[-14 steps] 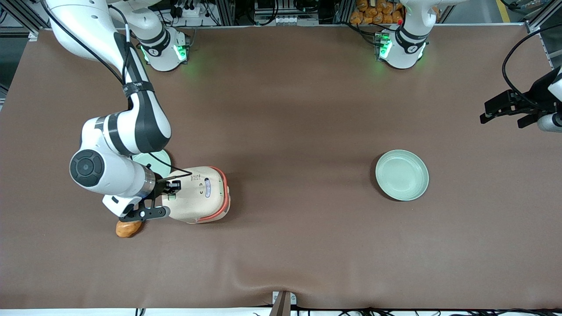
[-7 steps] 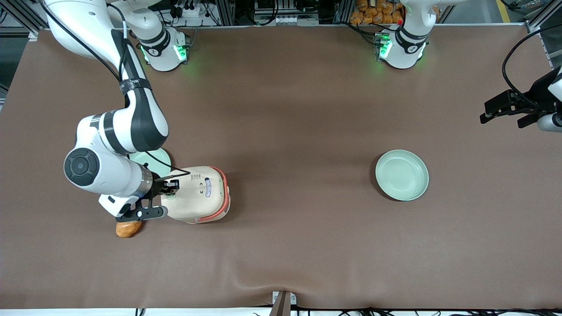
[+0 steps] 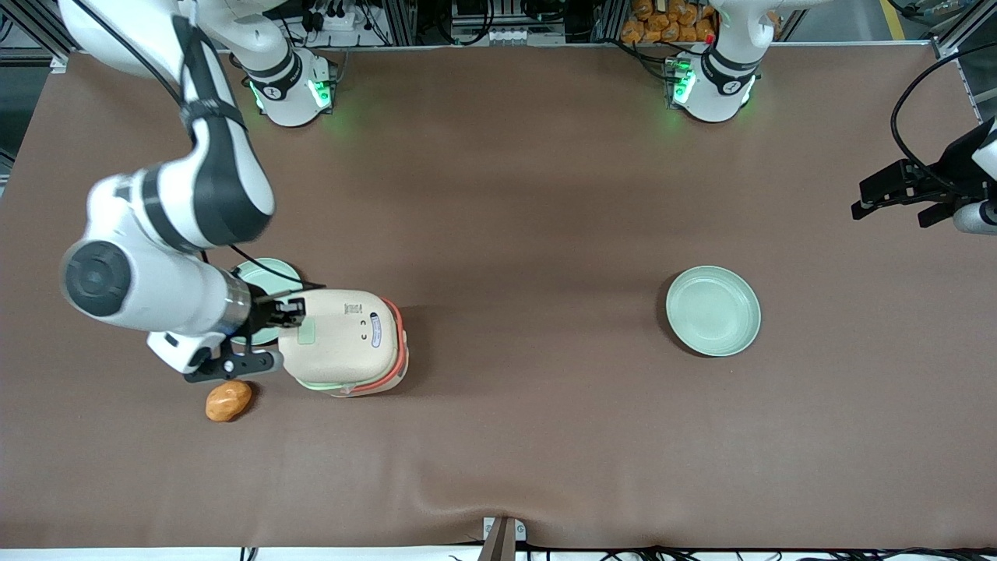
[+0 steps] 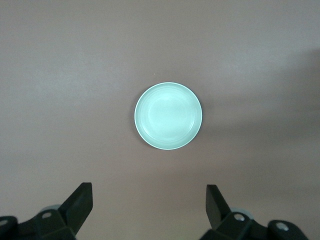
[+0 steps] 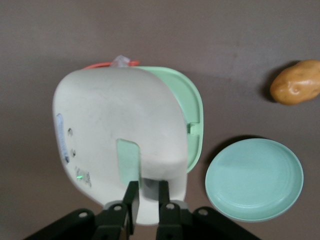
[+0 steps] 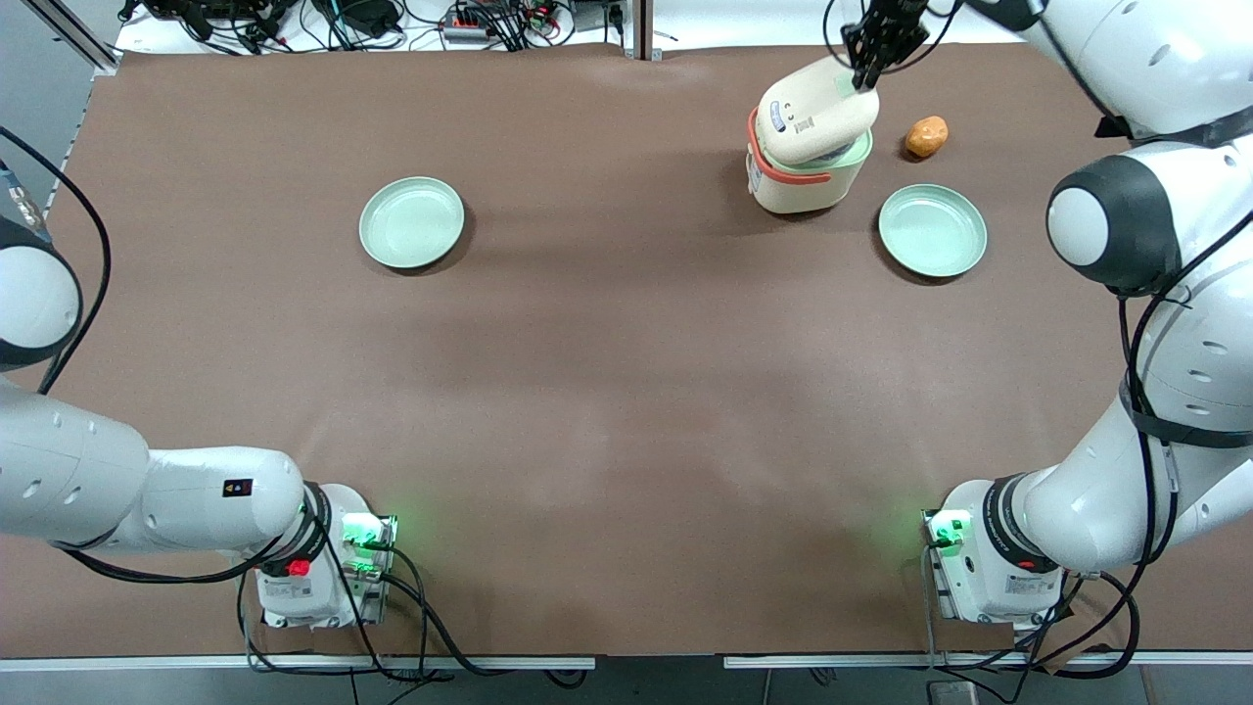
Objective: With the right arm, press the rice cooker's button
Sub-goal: 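Lift the right gripper away as the rice cooker lid pops open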
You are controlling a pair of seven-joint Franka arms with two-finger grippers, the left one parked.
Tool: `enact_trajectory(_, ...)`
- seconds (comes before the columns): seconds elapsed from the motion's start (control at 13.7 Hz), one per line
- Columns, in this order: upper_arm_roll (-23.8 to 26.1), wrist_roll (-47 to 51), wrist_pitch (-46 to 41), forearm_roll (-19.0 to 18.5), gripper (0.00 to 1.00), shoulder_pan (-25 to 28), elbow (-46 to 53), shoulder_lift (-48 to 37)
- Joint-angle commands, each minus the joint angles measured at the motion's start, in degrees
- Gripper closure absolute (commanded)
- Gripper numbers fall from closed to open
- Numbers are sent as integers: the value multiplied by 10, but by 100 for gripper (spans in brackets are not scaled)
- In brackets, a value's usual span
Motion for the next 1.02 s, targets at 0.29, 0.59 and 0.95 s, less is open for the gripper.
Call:
enact_trajectory(0.29, 0, 3, -73, 17, 0, -20, 24, -106)
enact_trajectory(0.59, 1, -3, -133, -8, 0, -55, -5, -179)
enact_trajectory(0.95, 27, -8, -155, -75, 0, -110, -59, -244)
